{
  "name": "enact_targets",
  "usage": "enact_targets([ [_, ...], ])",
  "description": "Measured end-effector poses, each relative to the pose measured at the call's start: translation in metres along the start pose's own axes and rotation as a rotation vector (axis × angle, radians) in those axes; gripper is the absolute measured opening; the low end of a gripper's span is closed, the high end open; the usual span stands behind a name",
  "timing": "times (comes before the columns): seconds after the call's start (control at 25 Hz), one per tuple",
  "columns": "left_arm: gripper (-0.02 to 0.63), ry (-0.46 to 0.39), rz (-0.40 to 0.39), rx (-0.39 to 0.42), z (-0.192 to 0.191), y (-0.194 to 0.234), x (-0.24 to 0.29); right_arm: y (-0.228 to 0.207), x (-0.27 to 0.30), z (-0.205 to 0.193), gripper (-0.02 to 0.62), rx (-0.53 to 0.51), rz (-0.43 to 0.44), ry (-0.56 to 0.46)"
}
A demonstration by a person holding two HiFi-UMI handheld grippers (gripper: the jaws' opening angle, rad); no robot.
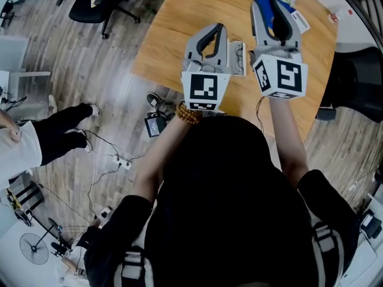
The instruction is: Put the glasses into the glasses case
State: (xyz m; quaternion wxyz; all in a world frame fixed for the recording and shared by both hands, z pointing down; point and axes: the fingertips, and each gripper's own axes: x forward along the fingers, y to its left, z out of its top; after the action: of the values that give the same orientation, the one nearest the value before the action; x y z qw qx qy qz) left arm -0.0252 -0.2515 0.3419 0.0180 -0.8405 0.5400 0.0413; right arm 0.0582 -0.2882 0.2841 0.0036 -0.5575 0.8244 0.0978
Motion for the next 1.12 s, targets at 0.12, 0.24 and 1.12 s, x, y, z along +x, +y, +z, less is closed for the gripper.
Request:
enact_targets([
  [0.12, 0.023, -0.014, 0.01, 0.01, 0.001, -0.001, -0.006, 0.008, -0.015, -0.01, 0.127, 0.005, -0.023, -0.013],
  [0.24, 0.023, -0.028, 0.021, 0.018, 0.001, 0.002, -0.011, 0.018, -0.025, -0.022, 0.097, -0.003, -0.03, -0.009],
  [1.12, 0.023, -0.053, 0.03, 0.057, -0.034, -0.002, -0.028, 0.052, -0.057, -0.104, 0.006, -0.004, -0.017, 0.055],
])
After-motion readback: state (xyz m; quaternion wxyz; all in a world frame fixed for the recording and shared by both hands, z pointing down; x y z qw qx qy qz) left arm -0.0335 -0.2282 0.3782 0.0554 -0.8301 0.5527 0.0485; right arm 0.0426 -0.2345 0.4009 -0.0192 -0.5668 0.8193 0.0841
